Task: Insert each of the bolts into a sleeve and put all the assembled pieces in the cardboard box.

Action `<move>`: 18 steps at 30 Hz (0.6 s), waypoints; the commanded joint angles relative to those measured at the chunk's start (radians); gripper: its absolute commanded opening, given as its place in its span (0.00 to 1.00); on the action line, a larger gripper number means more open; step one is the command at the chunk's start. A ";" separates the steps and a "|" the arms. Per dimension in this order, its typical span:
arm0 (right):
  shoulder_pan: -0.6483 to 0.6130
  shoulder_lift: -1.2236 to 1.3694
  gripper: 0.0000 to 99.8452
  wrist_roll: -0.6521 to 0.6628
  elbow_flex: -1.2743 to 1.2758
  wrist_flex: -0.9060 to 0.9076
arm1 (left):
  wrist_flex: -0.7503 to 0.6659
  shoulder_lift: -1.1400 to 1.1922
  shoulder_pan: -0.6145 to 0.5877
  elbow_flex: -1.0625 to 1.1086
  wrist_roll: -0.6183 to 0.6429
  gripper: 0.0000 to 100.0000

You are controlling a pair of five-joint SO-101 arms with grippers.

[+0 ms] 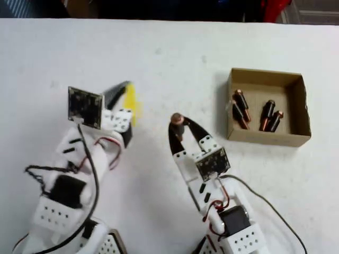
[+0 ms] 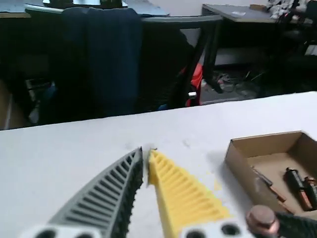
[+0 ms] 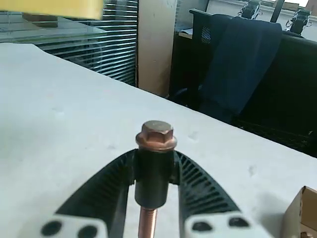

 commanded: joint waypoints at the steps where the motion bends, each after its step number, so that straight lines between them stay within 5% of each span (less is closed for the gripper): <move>1: 0.033 -0.010 0.02 0.011 0.009 -0.004 | 0.241 -0.004 -0.071 -0.170 -0.083 0.05; 9: 0.039 -0.010 0.02 0.011 0.009 0.030 | 0.618 0.002 -0.278 -0.296 -0.117 0.02; 18: 0.039 -0.010 0.02 0.011 0.009 0.079 | 0.635 0.004 -0.331 -0.150 -0.117 0.02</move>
